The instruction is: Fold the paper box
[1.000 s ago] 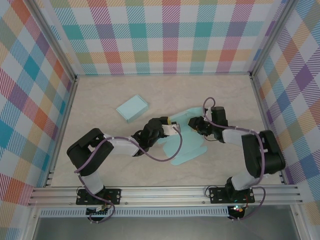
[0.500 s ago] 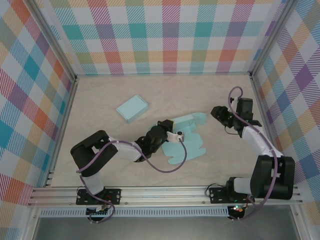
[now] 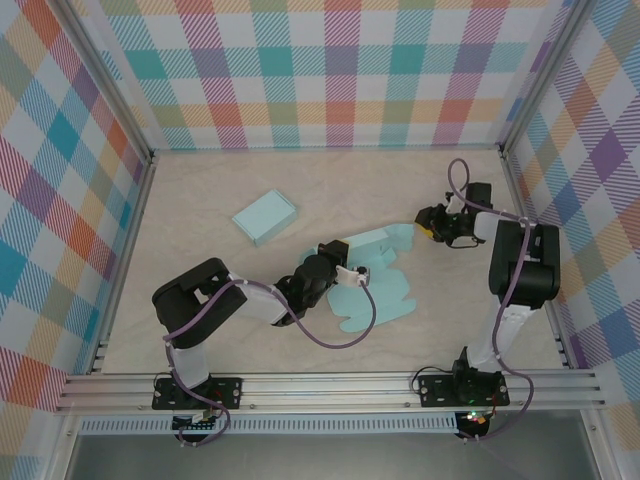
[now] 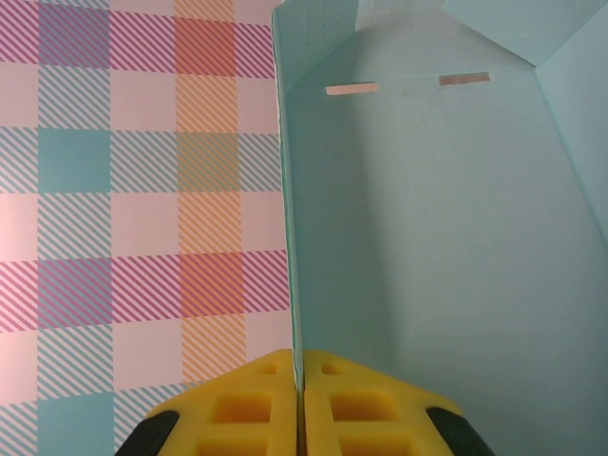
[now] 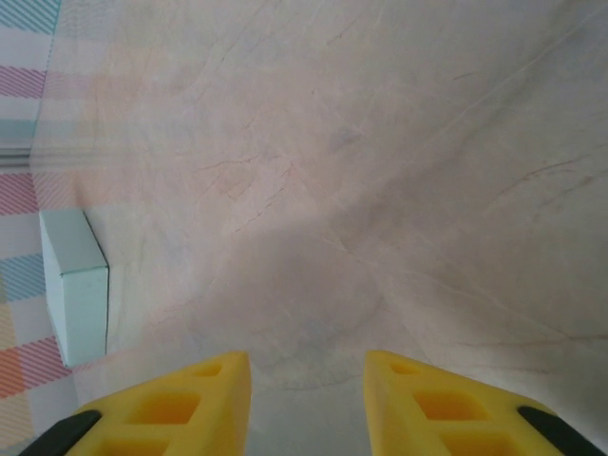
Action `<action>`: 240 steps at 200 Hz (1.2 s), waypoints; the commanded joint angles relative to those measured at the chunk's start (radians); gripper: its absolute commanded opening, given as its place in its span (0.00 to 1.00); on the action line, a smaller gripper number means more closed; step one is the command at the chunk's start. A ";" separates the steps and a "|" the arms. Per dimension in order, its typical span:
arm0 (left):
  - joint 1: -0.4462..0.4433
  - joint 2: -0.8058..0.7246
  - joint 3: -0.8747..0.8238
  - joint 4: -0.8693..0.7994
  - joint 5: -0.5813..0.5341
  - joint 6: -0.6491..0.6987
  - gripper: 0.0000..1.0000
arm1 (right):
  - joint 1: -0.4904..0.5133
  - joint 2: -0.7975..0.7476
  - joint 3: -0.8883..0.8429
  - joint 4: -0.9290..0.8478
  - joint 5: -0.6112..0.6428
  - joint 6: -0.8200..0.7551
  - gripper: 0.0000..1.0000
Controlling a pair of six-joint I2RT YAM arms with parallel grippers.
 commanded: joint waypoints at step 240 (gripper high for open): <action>0.038 0.130 0.046 0.116 -0.036 0.141 0.09 | 0.166 -0.245 -0.288 0.203 -0.071 -0.021 0.38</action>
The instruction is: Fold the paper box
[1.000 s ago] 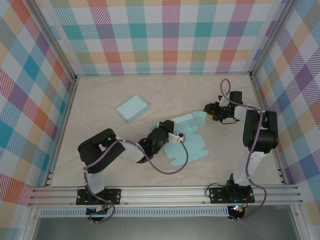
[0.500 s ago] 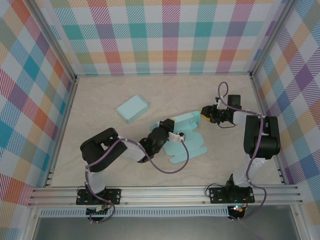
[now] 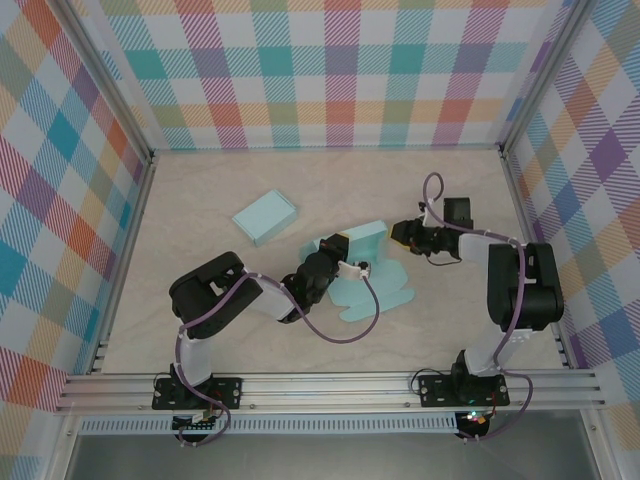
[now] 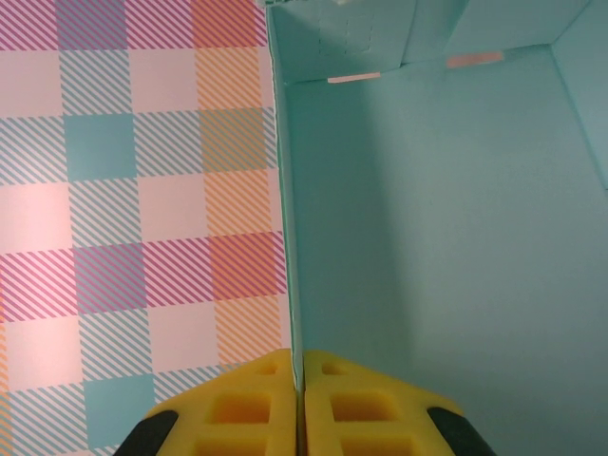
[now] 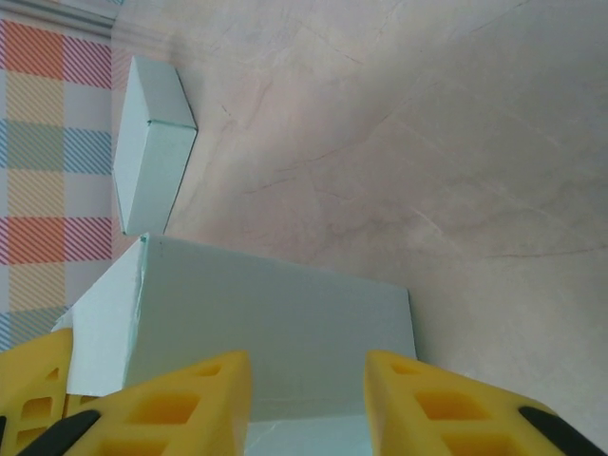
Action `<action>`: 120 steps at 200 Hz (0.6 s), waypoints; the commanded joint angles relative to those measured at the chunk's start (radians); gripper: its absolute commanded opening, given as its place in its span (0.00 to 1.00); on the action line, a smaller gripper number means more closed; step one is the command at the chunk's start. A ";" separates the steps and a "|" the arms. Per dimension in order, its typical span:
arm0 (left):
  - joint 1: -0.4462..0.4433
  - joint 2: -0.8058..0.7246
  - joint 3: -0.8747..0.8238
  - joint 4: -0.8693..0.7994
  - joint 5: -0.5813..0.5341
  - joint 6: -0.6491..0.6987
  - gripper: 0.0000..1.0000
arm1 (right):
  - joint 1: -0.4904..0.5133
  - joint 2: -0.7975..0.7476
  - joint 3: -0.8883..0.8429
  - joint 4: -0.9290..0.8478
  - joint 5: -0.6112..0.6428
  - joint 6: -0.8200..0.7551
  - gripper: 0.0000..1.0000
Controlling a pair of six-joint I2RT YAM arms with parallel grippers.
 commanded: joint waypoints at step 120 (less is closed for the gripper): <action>0.006 0.020 -0.020 -0.043 0.021 0.012 0.09 | 0.113 -0.006 -0.076 0.127 0.158 -0.076 0.43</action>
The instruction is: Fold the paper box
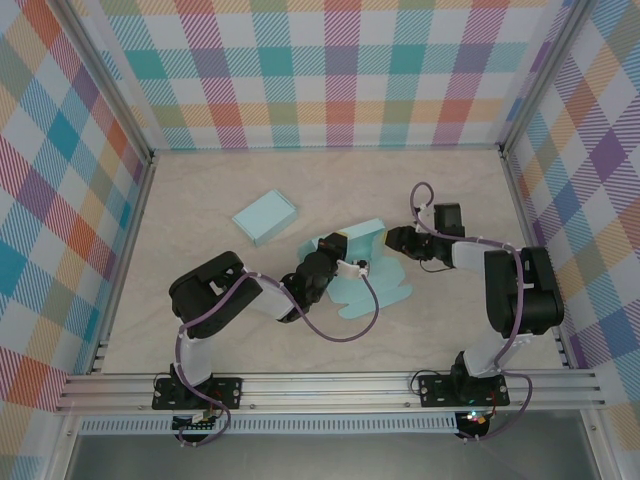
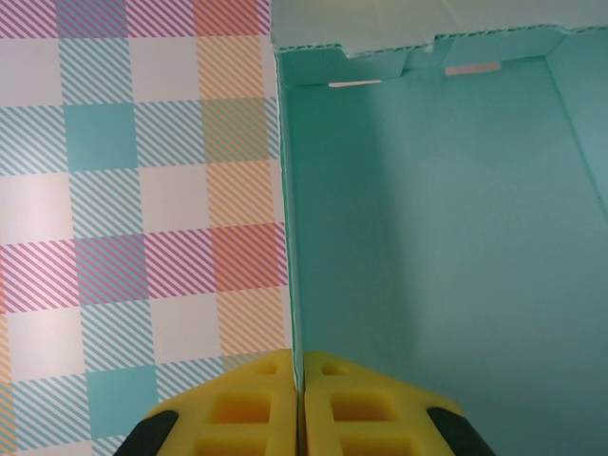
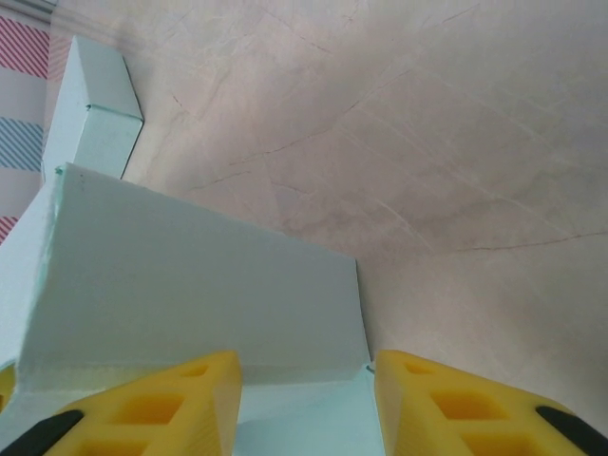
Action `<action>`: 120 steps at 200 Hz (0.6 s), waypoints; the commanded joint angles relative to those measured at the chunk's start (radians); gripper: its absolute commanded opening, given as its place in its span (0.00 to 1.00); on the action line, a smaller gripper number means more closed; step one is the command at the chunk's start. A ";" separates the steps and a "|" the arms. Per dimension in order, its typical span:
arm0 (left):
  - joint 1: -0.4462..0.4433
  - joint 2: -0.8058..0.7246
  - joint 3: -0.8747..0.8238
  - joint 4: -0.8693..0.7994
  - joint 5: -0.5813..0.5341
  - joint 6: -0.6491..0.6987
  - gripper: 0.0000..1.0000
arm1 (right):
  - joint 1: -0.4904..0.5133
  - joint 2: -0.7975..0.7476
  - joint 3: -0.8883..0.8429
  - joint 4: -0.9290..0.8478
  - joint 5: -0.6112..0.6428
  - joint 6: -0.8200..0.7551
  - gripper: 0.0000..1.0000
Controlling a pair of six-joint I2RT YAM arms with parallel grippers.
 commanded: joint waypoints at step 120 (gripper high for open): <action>0.005 0.013 -0.012 -0.102 0.037 -0.011 0.09 | 0.089 -0.001 -0.089 0.175 0.021 -0.055 0.46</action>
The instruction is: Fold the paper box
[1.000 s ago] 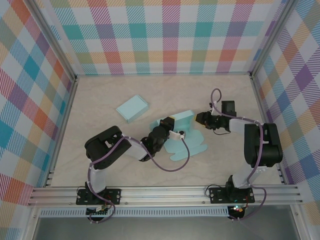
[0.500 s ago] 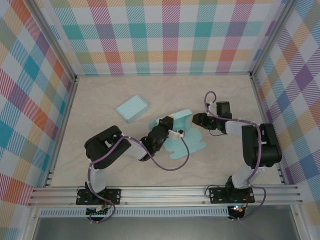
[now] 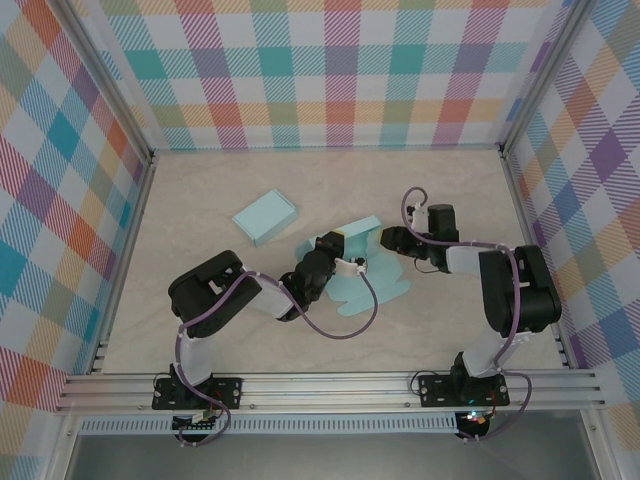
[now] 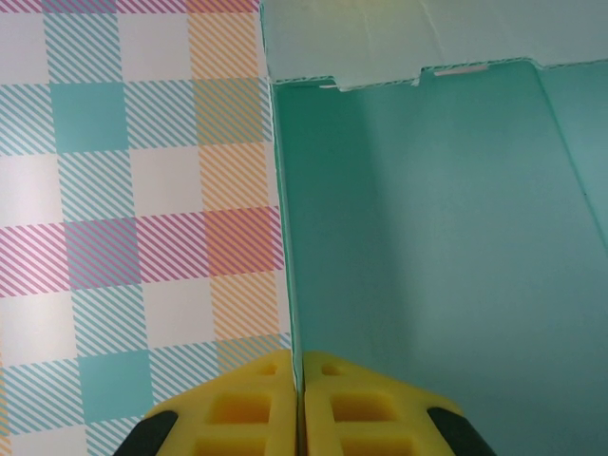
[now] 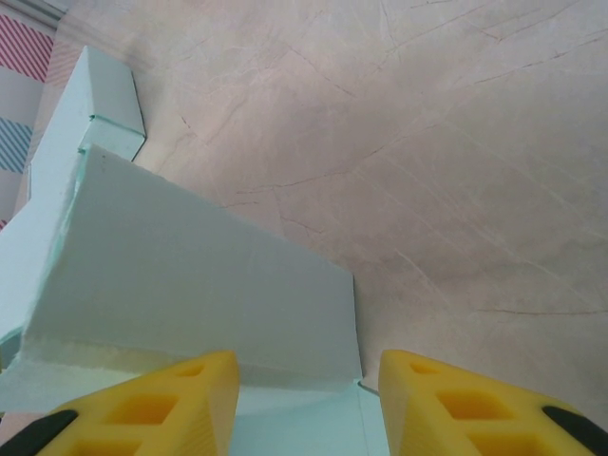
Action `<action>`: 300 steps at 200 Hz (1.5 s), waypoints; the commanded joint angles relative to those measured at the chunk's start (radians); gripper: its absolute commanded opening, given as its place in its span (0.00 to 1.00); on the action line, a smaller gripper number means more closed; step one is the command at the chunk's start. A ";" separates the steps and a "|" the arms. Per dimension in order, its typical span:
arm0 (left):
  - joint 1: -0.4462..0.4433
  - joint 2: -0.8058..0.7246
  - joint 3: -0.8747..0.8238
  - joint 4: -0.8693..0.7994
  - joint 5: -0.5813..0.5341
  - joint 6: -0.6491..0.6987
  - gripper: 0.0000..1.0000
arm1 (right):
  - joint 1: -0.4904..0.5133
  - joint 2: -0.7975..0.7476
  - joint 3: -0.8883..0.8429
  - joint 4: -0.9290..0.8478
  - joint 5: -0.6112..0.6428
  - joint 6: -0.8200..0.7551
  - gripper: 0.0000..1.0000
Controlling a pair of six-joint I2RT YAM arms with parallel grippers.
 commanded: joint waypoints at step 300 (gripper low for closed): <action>-0.003 0.004 -0.018 -0.061 0.037 0.048 0.09 | -0.098 -0.257 0.068 -0.368 0.216 -0.056 0.53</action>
